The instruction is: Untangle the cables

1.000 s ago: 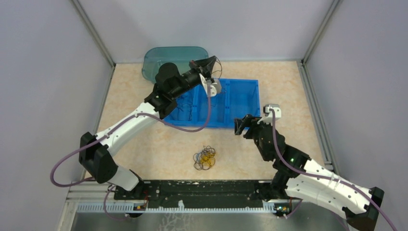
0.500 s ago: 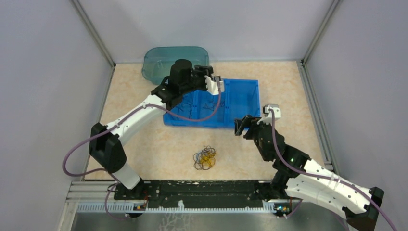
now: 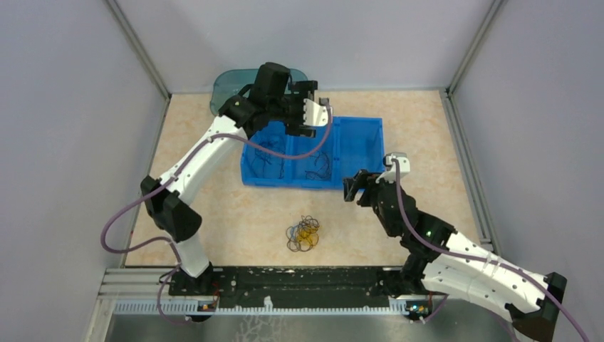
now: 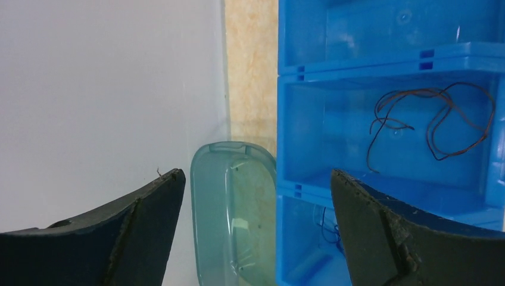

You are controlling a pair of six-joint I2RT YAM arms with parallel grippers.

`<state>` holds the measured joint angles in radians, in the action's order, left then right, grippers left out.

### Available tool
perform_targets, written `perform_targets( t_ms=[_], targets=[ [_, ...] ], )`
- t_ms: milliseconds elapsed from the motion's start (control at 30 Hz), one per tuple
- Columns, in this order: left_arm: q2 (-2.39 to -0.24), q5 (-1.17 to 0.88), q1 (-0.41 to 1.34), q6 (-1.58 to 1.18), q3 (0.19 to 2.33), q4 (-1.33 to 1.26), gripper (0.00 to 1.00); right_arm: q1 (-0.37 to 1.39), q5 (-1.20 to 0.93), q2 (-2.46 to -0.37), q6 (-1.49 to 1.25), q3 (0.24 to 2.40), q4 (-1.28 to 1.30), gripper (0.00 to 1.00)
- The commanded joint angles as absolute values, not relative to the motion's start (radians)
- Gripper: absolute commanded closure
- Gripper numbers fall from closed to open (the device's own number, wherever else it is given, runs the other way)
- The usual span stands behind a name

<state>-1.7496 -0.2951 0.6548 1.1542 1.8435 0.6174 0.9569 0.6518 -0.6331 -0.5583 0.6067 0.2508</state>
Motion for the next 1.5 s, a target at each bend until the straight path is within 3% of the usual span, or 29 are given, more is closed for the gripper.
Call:
perform_targets(
  t_ms=[0,233,433,700,1033,1133,1300,1367,1467],
  targets=[
    [-1.888,-0.277,0.629,1.186,2.037,0.898,0.04,0.947,0.624,-0.653,-0.581,0.678,0.255,0.25],
    [-1.839,-0.363,0.572,1.026,2.008,0.832,0.02,0.947,0.584,-0.673,-0.583,0.687,0.278,0.25],
    [-1.558,-0.519,0.559,0.934,1.681,0.749,0.01,0.947,0.375,-0.776,-0.577,0.660,0.243,0.25],
    [-1.158,-0.623,0.583,0.931,1.190,0.725,0.01,0.951,0.010,-0.937,-0.617,0.523,0.000,0.35],
    [-0.950,-0.639,0.584,1.003,0.976,0.726,0.05,1.000,-0.092,-1.064,-0.631,0.498,-0.095,0.40],
    [-0.933,-0.632,0.584,1.015,0.946,0.715,0.07,1.009,-0.064,-1.107,-0.645,0.501,-0.118,0.53],
    [-0.906,-0.653,0.585,1.030,0.909,0.699,0.13,1.018,-0.004,-1.117,-0.632,0.559,-0.095,0.93],
    [-0.888,-0.671,0.585,1.033,0.882,0.690,0.14,1.019,0.014,-1.089,-0.624,0.579,-0.086,1.00],
    [-0.873,-0.696,0.586,1.006,0.848,0.662,0.15,1.019,0.015,-1.045,-0.622,0.598,-0.094,1.00]
  ],
)
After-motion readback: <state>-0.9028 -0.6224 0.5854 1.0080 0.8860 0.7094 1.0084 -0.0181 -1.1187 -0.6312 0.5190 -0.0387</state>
